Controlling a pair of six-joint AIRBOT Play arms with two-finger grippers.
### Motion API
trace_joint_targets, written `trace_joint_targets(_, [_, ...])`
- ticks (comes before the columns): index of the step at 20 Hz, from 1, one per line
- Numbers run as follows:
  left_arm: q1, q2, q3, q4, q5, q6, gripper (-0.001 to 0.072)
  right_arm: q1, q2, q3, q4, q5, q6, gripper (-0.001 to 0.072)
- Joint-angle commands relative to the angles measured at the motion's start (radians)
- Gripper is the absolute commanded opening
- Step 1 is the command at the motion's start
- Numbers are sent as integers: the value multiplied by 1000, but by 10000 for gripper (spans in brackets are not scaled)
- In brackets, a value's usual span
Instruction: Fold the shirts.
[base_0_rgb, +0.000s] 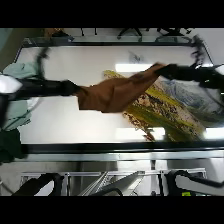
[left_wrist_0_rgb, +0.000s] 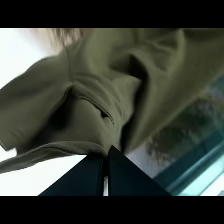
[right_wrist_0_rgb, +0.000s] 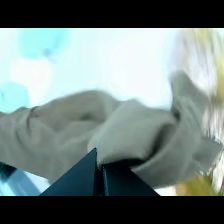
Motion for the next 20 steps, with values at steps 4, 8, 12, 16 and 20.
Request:
trace_joint_targets(4, [240,314,171,1,-110,-13,8,-120,346,124,26,-26,-70,24])
trace_joint_targets(8, [405,424,158,42,-110,-13,9,-157,412,166,-92,-95,-103,25])
trace_joint_targets(12, [392,373,-55,32,-95,3,9,-152,254,114,-60,53,-46,25])
trace_joint_targets(16, [138,124,-235,43,203,115,10,-37,38,-126,-46,27,-69,25])
trace_joint_targets(20, [26,-297,-112,68,397,122,10,40,-213,-312,-132,-280,-93,26])
